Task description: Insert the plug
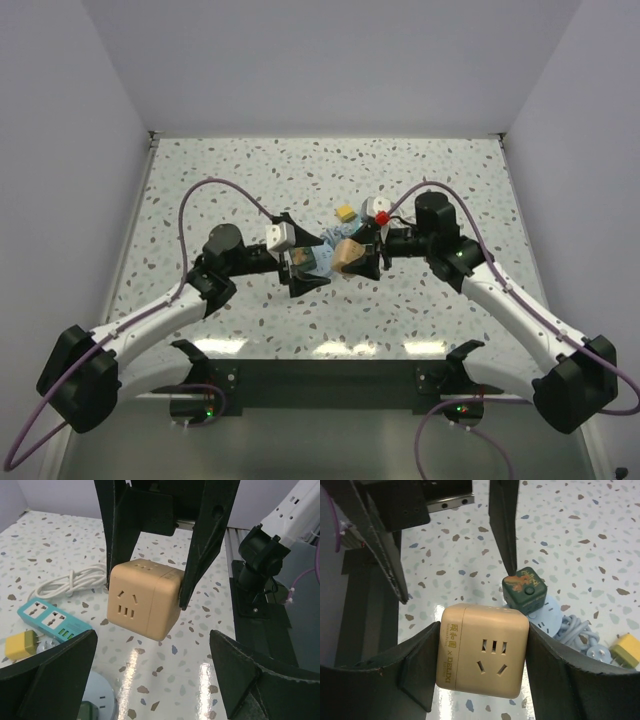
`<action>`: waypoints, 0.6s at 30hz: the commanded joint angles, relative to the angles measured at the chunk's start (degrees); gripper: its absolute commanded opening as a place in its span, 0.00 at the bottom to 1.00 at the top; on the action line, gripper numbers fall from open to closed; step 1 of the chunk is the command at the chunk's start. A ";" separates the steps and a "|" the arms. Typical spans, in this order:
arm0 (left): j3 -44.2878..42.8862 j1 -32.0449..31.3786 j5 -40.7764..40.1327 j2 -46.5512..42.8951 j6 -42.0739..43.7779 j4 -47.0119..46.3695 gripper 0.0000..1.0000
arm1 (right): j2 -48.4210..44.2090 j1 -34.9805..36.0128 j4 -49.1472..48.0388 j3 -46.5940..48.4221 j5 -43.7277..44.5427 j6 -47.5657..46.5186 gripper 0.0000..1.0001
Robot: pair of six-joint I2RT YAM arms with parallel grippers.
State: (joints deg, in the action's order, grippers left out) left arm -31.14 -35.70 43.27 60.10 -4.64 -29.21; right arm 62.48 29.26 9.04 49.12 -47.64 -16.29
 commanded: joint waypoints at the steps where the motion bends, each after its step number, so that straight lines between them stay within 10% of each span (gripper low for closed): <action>1: -2.70 -0.33 5.16 2.12 2.53 0.91 1.00 | -0.25 0.63 4.14 3.26 -6.15 -5.59 0.00; 18: -6.74 -5.34 7.36 9.69 2.09 -2.52 0.95 | 7.92 0.63 13.28 10.03 -19.51 -11.04 0.00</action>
State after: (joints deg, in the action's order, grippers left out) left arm -34.87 -39.90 49.43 69.54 -3.60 -28.86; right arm 69.30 29.76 20.23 56.10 -63.40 -24.91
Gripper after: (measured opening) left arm 0.961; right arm 0.641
